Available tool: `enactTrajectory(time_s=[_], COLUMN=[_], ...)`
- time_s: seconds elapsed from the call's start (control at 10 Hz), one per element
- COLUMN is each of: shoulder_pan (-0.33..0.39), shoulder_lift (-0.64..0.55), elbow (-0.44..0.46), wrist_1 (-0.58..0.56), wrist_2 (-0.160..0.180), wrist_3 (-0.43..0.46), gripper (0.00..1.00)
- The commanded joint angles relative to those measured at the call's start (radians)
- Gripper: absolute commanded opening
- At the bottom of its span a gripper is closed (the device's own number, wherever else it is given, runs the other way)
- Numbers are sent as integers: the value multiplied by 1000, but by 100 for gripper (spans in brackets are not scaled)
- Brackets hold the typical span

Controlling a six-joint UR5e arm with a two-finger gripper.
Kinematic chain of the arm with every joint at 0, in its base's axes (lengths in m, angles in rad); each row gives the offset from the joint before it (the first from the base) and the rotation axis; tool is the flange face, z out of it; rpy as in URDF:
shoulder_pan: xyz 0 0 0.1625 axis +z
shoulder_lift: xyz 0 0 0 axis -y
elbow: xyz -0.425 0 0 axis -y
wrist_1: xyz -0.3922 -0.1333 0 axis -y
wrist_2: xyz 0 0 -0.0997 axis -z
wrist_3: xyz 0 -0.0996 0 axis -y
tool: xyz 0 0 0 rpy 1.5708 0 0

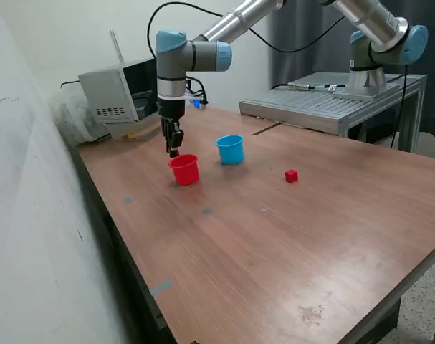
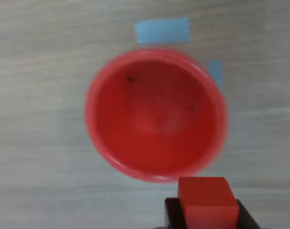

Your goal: Place red objects in the red bin, and blue objects in the blue bin.

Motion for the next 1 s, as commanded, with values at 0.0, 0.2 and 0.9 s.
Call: enactTrajectory(time_s=[0.0,0.2,0.9], shoulder_pan=[-28,-39,-51], shoulder_lift=[0,0,-2], elbow=[11,14,36], wrist_1=[19,21,43], wrist_2=[0,0,-3], wrist_3=[-5,-8,-35], gripper=[0,0,100])
